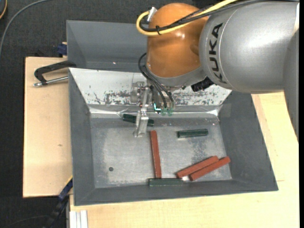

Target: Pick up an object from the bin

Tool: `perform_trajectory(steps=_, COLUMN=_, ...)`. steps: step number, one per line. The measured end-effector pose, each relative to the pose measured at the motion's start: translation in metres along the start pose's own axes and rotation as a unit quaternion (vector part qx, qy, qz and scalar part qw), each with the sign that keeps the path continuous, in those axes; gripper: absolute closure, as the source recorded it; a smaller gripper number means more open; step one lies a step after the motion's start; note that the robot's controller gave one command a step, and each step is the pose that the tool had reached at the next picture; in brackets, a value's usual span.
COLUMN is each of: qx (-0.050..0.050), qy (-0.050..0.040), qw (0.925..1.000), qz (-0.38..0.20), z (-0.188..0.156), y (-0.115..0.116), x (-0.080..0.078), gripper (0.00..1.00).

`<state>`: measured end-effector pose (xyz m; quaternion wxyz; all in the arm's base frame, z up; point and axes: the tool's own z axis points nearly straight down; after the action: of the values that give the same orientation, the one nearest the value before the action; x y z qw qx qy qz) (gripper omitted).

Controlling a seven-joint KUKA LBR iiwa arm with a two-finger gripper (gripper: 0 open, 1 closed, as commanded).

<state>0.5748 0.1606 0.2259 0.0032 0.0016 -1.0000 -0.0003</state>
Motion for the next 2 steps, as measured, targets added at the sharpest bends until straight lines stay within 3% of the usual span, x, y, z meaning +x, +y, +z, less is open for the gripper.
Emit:
perform_trajectory(steps=1, qx=0.001, qy=-0.0023, qw=0.9883, qz=-0.153, z=0.074, y=-0.050, x=0.008, gripper=0.00)
perform_trajectory(steps=2, qx=0.001, qy=-0.0015, qw=0.8638, qz=-0.504, z=0.156, y=-0.079, x=0.035, gripper=0.00)
